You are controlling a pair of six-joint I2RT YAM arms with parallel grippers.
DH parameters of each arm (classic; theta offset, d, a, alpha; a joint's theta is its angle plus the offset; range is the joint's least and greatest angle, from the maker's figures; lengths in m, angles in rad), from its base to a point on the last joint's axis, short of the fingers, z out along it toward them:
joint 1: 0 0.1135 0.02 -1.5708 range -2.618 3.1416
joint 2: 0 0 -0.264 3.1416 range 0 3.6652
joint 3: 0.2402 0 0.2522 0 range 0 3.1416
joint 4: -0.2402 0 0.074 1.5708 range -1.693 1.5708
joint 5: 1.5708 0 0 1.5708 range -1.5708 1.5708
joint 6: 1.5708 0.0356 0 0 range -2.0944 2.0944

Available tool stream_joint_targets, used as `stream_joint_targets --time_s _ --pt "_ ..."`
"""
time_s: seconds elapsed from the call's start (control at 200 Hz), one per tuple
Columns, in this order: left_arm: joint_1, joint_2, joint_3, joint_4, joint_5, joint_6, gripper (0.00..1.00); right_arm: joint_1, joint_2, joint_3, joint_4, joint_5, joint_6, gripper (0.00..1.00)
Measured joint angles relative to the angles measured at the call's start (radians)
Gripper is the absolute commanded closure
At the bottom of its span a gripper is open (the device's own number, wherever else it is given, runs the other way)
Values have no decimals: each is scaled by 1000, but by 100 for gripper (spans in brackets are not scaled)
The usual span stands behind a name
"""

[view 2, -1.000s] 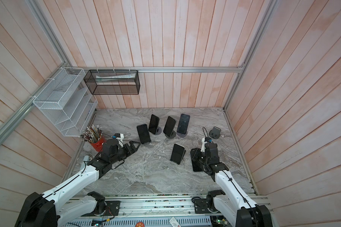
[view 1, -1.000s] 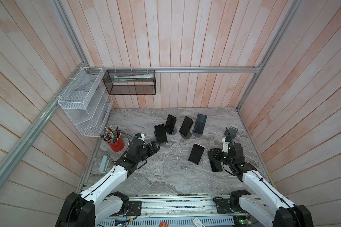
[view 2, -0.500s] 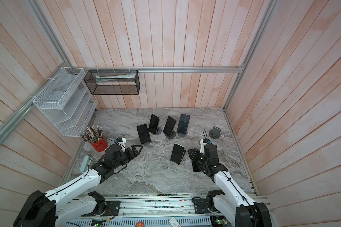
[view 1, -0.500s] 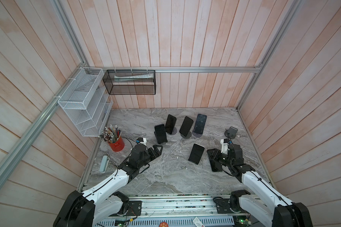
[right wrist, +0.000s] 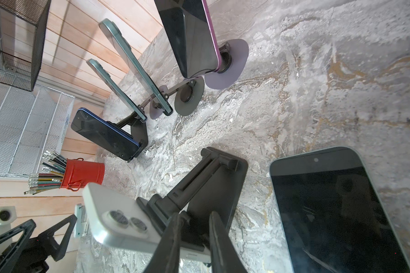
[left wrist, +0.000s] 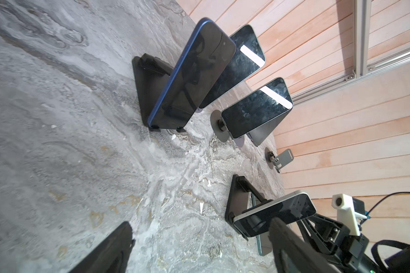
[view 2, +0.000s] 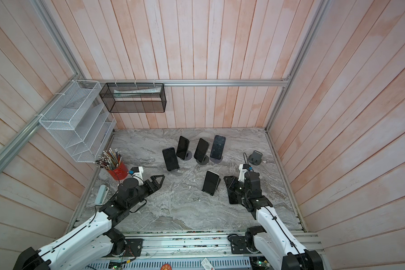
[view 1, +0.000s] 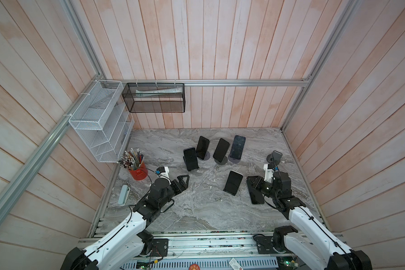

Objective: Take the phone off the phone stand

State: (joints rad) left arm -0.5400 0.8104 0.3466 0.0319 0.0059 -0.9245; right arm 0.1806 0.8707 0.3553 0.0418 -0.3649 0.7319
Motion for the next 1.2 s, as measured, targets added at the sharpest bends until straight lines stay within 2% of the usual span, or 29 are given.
stream_joint_targets --time_s 0.215,0.535,0.735,1.05,1.195 --pt "0 -116 -72 -85 -60 -32 8 7 48 -13 2 -15 0 68" --pt "0 -145 -102 -119 -53 -93 8 100 117 -25 36 -22 0 67" --pt "0 -191 -104 -142 -47 -113 8 124 150 -26 59 17 10 75" --pt "0 -251 -151 -171 -37 -143 8 126 125 -26 80 84 26 77" --pt "0 -243 -151 -167 -35 -143 8 126 111 -27 90 128 42 84"
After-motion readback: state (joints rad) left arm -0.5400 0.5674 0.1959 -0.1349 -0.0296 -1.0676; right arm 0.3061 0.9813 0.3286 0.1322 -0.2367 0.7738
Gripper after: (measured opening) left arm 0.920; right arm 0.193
